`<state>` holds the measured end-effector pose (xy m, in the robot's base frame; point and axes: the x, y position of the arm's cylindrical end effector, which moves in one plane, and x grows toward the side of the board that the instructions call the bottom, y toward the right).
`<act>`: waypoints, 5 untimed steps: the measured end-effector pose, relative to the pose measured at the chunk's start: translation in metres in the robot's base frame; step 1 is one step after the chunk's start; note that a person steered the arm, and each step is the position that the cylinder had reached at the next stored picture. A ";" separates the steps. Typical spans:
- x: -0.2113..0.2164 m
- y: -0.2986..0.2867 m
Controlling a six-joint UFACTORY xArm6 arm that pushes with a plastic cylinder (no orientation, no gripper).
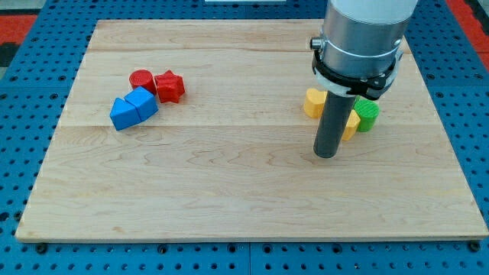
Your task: Move your arm a bit right
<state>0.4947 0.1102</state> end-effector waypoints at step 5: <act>0.005 0.115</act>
